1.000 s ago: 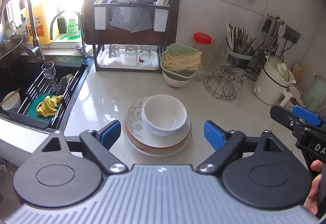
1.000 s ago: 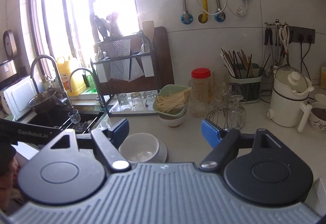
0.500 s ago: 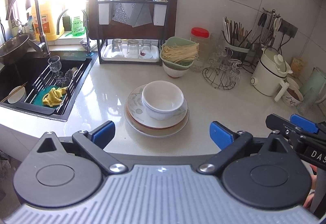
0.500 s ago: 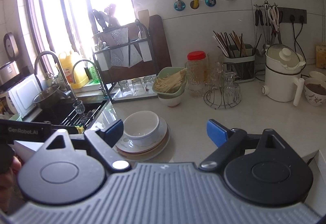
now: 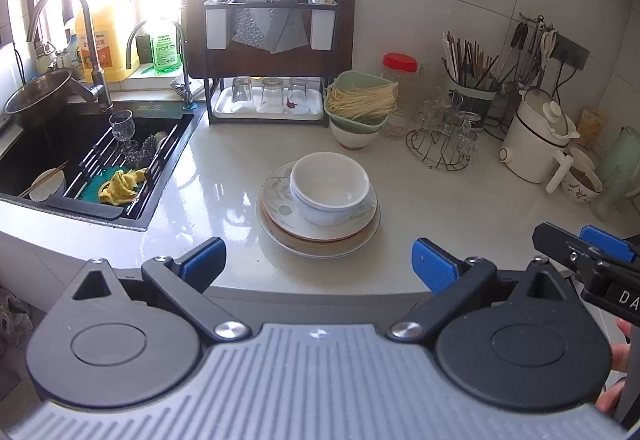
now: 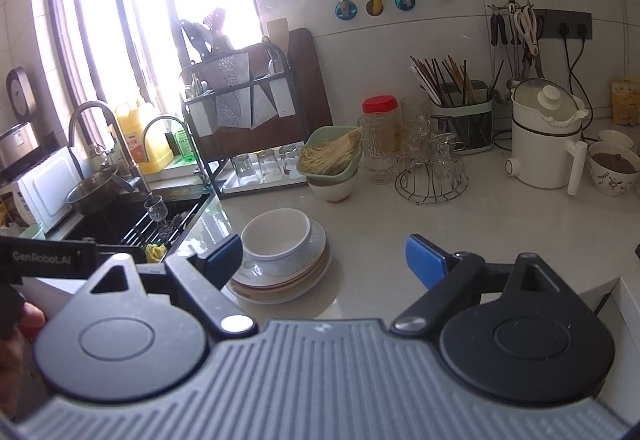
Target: Organize plates and bowls
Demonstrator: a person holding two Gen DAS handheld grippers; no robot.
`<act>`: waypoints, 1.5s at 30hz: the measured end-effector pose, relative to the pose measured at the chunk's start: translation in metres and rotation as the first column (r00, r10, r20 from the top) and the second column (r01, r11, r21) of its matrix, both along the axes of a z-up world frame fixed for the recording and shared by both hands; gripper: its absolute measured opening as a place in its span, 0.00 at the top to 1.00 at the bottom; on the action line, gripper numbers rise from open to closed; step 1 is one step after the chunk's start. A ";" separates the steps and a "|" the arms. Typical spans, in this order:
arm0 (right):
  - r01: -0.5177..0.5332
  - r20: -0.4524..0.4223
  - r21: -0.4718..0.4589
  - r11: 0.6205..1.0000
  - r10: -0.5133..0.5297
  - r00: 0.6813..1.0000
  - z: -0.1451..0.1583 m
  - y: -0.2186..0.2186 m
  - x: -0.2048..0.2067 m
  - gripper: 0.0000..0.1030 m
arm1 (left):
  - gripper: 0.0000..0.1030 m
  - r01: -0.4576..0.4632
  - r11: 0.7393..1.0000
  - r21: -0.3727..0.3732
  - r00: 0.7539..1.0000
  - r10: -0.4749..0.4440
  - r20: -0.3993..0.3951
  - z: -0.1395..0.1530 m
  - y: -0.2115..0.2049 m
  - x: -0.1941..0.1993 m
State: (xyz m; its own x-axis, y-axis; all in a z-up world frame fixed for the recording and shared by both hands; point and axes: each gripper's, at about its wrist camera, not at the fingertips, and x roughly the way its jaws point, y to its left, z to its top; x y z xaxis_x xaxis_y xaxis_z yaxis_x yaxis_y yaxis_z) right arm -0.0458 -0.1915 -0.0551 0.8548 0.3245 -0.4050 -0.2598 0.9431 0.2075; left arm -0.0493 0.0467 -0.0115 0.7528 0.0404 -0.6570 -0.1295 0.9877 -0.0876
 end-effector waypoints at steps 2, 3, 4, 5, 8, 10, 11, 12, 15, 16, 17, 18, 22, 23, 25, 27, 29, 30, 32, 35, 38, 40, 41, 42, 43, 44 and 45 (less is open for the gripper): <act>0.005 0.000 0.002 1.000 -0.005 1.000 -0.002 0.000 -0.003 0.13 | 0.02 -0.004 1.000 0.005 1.000 0.004 -0.001 -0.002 0.000 -0.003; 0.004 0.000 0.002 1.000 -0.004 1.000 -0.003 -0.001 -0.005 0.13 | 0.02 -0.007 1.000 0.008 1.000 0.007 -0.001 -0.002 0.000 -0.004; 0.004 0.000 0.003 1.000 -0.004 1.000 -0.004 -0.001 -0.006 0.13 | 0.02 -0.009 1.000 0.010 1.000 0.009 0.000 -0.003 0.000 -0.005; 0.001 -0.001 0.004 1.000 -0.001 1.000 -0.003 -0.001 -0.004 0.13 | 0.02 -0.014 1.000 0.013 1.000 0.013 0.002 -0.003 0.000 -0.007; -0.004 0.000 0.003 1.000 0.004 1.000 -0.006 -0.002 -0.008 0.13 | 0.02 -0.019 1.000 0.017 1.000 0.019 0.008 -0.003 -0.001 -0.010; -0.006 0.003 0.003 1.000 0.006 1.000 -0.006 -0.002 -0.009 0.13 | 0.02 -0.022 1.000 0.020 1.000 0.021 0.012 -0.002 -0.001 -0.012; -0.006 0.003 0.004 1.000 0.006 1.000 -0.006 -0.002 -0.009 0.13 | 0.02 -0.023 1.000 0.021 1.000 0.023 0.015 -0.001 0.000 -0.013; -0.007 0.006 0.006 1.000 0.007 1.000 -0.006 -0.002 -0.010 0.13 | 0.02 -0.024 1.000 0.020 1.000 0.024 0.016 0.000 0.000 -0.014; -0.011 0.011 0.004 1.000 0.010 1.000 -0.006 0.000 -0.012 0.13 | 0.02 -0.038 0.999 0.007 0.999 0.038 0.012 0.002 0.001 -0.016; -0.012 0.009 0.002 1.000 0.012 1.000 -0.006 0.000 -0.012 0.13 | 0.02 -0.038 0.999 0.005 0.999 0.038 0.012 0.003 0.001 -0.016; -0.014 0.004 0.002 1.000 0.014 1.000 -0.006 0.000 -0.012 0.13 | 0.02 -0.037 0.999 0.005 0.999 0.037 0.016 0.004 0.001 -0.016; -0.016 0.001 0.003 1.000 0.016 1.000 -0.005 0.000 -0.012 0.13 | 0.02 -0.037 0.999 0.007 0.999 0.037 0.020 0.006 0.002 -0.017; -0.023 0.005 0.011 1.000 0.023 1.000 0.000 -0.002 -0.009 0.13 | 0.02 -0.034 0.999 0.007 0.999 0.034 0.022 0.008 0.002 -0.019; -0.025 0.005 0.009 1.000 0.025 1.000 0.000 -0.002 -0.009 0.13 | 0.02 -0.024 1.000 0.008 1.000 0.024 0.017 0.008 0.002 -0.019; -0.021 0.005 0.004 1.000 0.020 1.000 -0.001 -0.003 -0.008 0.13 | 0.02 -0.015 1.000 0.013 1.000 0.015 0.004 0.006 0.001 -0.018; -0.015 -0.002 0.018 1.000 0.015 1.000 -0.001 -0.006 -0.009 0.13 | 0.02 -0.012 1.000 0.012 1.000 0.012 -0.002 0.005 0.001 -0.017; -0.011 -0.005 0.016 1.000 0.011 1.000 -0.003 -0.006 -0.010 0.13 | 0.02 -0.006 1.000 0.013 1.000 0.007 -0.003 0.004 0.001 -0.015; -0.010 -0.006 0.009 1.000 0.010 1.000 -0.003 -0.006 -0.010 0.13 | 0.02 -0.004 1.000 0.013 1.000 0.004 -0.004 0.003 0.001 -0.015; -0.011 -0.005 -0.001 1.000 0.011 1.000 -0.004 -0.004 -0.010 0.13 | 0.02 -0.003 1.000 0.008 1.000 0.003 -0.008 0.002 0.003 -0.013; -0.007 -0.005 -0.003 1.000 0.007 1.000 -0.004 -0.002 -0.009 0.13 | 0.02 -0.004 1.000 -0.002 1.000 0.004 -0.005 0.002 0.007 -0.011; -0.006 -0.011 -0.004 1.000 0.006 1.000 -0.006 -0.001 -0.008 0.13 | 0.02 0.009 1.000 0.003 1.000 -0.009 -0.002 0.000 0.008 -0.008; -0.005 -0.023 -0.014 1.000 0.005 1.000 -0.008 0.003 -0.006 0.13 | 0.02 0.015 1.000 0.009 1.000 -0.015 -0.001 -0.001 0.009 -0.007; -0.004 -0.025 -0.012 1.000 0.004 1.000 -0.009 0.003 -0.006 0.13 | 0.02 0.016 1.000 0.011 1.000 -0.016 0.004 -0.001 0.010 -0.007; -0.007 -0.022 -0.009 1.000 0.007 1.000 -0.008 0.004 -0.006 0.13 | 0.02 0.012 1.000 0.014 1.000 -0.012 0.000 -0.002 0.011 -0.007; -0.010 -0.021 -0.011 1.000 0.010 1.000 -0.008 0.005 -0.005 0.13 | 0.02 0.011 1.000 0.010 1.000 -0.011 -0.004 -0.002 0.012 -0.007; -0.012 -0.021 -0.014 1.000 0.011 1.000 -0.009 0.006 -0.005 0.13 | 0.02 0.012 1.000 0.004 1.000 -0.012 -0.005 -0.002 0.013 -0.007; -0.013 -0.020 -0.015 1.000 0.013 1.000 -0.009 0.007 -0.004 0.13 | 0.02 0.013 1.000 0.002 1.000 -0.013 -0.004 -0.002 0.013 -0.007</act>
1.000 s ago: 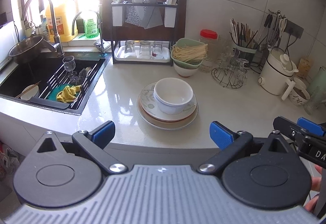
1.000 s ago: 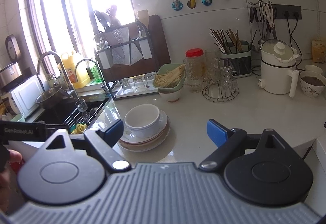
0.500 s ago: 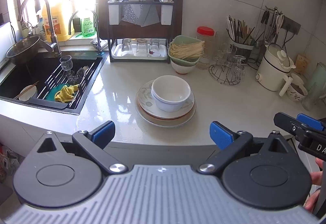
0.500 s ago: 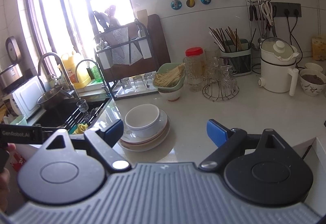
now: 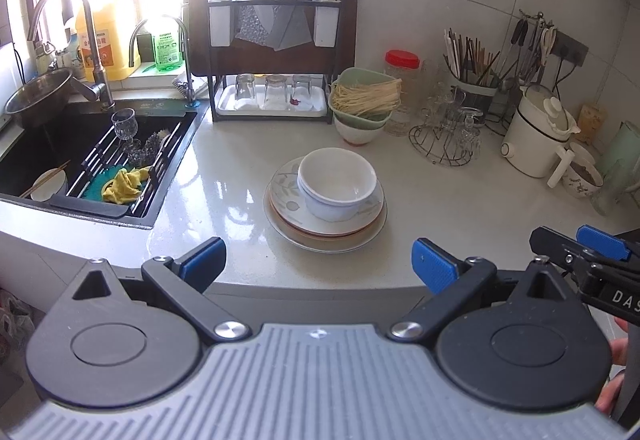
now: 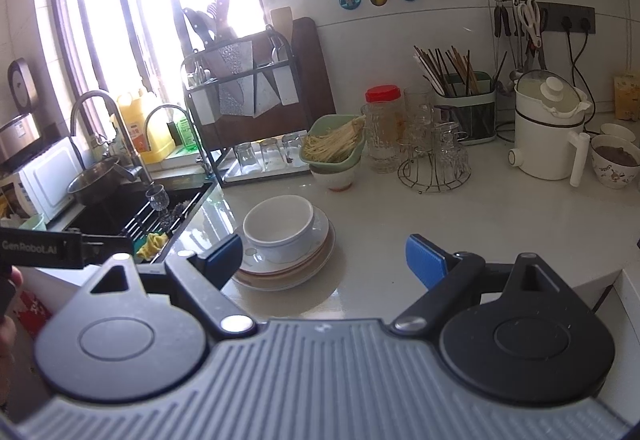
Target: Organize plates and bowls
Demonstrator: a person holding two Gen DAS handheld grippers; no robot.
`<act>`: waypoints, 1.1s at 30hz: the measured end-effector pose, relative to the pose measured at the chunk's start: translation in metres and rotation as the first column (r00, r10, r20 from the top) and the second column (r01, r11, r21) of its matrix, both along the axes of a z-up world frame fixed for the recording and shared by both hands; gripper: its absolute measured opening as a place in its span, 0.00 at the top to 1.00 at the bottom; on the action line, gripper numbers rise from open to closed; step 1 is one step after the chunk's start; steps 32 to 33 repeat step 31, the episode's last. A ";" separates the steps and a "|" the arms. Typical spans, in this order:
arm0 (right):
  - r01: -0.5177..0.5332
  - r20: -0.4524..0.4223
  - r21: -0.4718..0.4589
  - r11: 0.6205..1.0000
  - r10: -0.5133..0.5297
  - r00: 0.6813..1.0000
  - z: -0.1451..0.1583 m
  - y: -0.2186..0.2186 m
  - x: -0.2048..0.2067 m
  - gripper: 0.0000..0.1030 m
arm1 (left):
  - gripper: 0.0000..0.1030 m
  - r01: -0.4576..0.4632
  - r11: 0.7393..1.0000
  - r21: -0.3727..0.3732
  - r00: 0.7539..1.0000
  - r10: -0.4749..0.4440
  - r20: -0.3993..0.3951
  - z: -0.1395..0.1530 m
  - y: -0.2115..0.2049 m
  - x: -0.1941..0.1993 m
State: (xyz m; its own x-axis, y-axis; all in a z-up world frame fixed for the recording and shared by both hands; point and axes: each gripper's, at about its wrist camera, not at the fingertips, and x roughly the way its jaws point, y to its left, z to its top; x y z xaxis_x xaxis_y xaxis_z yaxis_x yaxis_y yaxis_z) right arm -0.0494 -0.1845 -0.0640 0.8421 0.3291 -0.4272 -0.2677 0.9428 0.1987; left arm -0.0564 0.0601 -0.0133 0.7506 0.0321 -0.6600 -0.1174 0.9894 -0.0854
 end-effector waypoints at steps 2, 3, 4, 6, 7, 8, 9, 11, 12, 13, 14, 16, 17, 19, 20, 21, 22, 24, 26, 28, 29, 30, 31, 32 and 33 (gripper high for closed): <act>0.006 -0.001 -0.002 1.000 -0.006 1.000 0.000 0.001 0.002 0.13 | 0.02 0.000 1.000 0.010 1.000 0.000 0.003 0.000 0.000 0.000; 0.007 -0.003 0.001 1.000 -0.007 1.000 -0.001 0.001 0.002 0.13 | 0.02 -0.002 1.000 0.013 1.000 0.002 0.002 0.000 0.001 0.000; 0.008 -0.005 0.005 1.000 -0.008 1.000 -0.001 0.000 0.002 0.13 | 0.02 -0.003 1.000 0.011 1.000 0.003 0.000 0.000 0.001 0.000; 0.012 -0.006 0.007 1.000 -0.012 1.000 -0.002 0.000 0.001 0.13 | 0.02 -0.004 1.000 0.001 1.000 0.004 -0.003 0.000 0.001 0.001; 0.014 -0.008 0.007 1.000 -0.014 1.000 -0.002 0.000 0.001 0.13 | 0.02 -0.004 1.000 0.000 1.000 0.004 -0.002 0.000 0.001 0.001; 0.014 -0.010 0.009 1.000 -0.014 1.000 -0.003 0.000 0.000 0.13 | 0.02 -0.003 1.000 0.002 1.000 0.003 -0.002 -0.001 -0.001 0.000; 0.014 -0.012 0.011 1.000 -0.013 1.000 -0.003 0.000 0.000 0.13 | 0.02 -0.003 1.000 0.004 1.000 0.003 -0.004 -0.001 -0.002 0.000; 0.014 -0.012 0.008 1.000 -0.014 1.000 -0.004 -0.001 -0.002 0.13 | 0.02 -0.001 1.000 0.000 1.000 0.001 -0.007 -0.002 -0.002 -0.001; 0.015 -0.013 0.008 1.000 -0.015 1.000 -0.004 -0.002 -0.002 0.13 | 0.02 0.000 1.000 -0.003 1.000 0.000 -0.008 -0.003 -0.003 -0.001; 0.016 -0.014 0.009 1.000 -0.016 1.000 -0.004 -0.002 -0.003 0.13 | 0.02 0.001 1.000 -0.004 1.000 -0.001 -0.010 -0.003 -0.003 -0.001; 0.017 -0.016 0.011 1.000 -0.017 1.000 -0.005 -0.002 -0.003 0.13 | 0.02 0.001 1.000 -0.003 1.000 -0.001 -0.011 -0.004 -0.003 -0.002; 0.018 -0.015 0.011 1.000 -0.017 1.000 -0.005 -0.003 -0.003 0.13 | 0.02 0.002 1.000 -0.001 1.000 -0.002 -0.015 -0.004 -0.004 -0.003; 0.019 -0.016 0.010 1.000 -0.019 1.000 -0.005 -0.003 -0.003 0.13 | 0.02 0.001 1.000 -0.002 1.000 -0.001 -0.016 -0.005 -0.004 -0.004; 0.019 -0.014 0.013 1.000 -0.019 1.000 -0.005 -0.003 -0.004 0.13 | 0.02 0.000 1.000 -0.004 1.000 0.000 -0.018 -0.005 -0.004 -0.005; 0.019 -0.015 0.011 1.000 -0.019 1.000 -0.005 -0.003 -0.004 0.13 | 0.02 -0.001 1.000 -0.003 1.000 0.001 -0.018 -0.005 -0.004 -0.006; 0.019 -0.015 0.012 1.000 -0.019 1.000 -0.005 -0.003 -0.004 0.13 | 0.02 -0.001 1.000 -0.003 1.000 0.001 -0.018 -0.004 -0.004 -0.006; 0.021 -0.014 0.015 1.000 -0.021 1.000 -0.005 -0.003 -0.005 0.13 | 0.02 -0.002 1.000 -0.002 1.000 0.002 -0.018 -0.004 -0.003 -0.005; 0.020 -0.015 0.014 1.000 -0.020 1.000 -0.006 -0.003 -0.005 0.13 | 0.02 -0.001 1.000 -0.005 1.000 0.001 -0.018 -0.004 -0.003 -0.005; 0.020 -0.014 0.014 1.000 -0.020 1.000 -0.006 -0.003 -0.005 0.13 | 0.02 0.000 1.000 -0.002 1.000 0.000 -0.014 -0.005 -0.003 -0.006; 0.018 -0.015 0.015 1.000 -0.018 1.000 -0.005 -0.003 -0.005 0.13 | 0.02 0.001 1.000 -0.001 1.000 -0.001 -0.011 -0.005 -0.002 -0.006; 0.017 -0.013 0.015 1.000 -0.017 1.000 -0.005 -0.002 -0.006 0.13 | 0.02 -0.003 1.000 -0.001 1.000 0.003 -0.012 -0.006 -0.001 -0.005; 0.016 -0.013 0.015 1.000 -0.016 1.000 -0.005 -0.002 -0.006 0.13 | 0.02 -0.005 1.000 -0.002 1.000 0.005 -0.015 -0.006 -0.001 -0.005; 0.016 -0.013 0.015 1.000 -0.016 1.000 -0.005 -0.001 -0.006 0.13 | 0.02 -0.006 1.000 -0.006 1.000 0.006 -0.015 -0.006 0.000 -0.005; 0.016 -0.013 0.015 1.000 -0.016 1.000 -0.005 -0.001 -0.006 0.13 | 0.02 -0.006 1.000 -0.006 1.000 0.006 -0.015 -0.006 0.000 -0.005; 0.016 -0.013 0.015 1.000 -0.016 1.000 -0.005 -0.001 -0.006 0.13 | 0.02 -0.006 1.000 -0.006 1.000 0.006 -0.015 -0.006 0.000 -0.005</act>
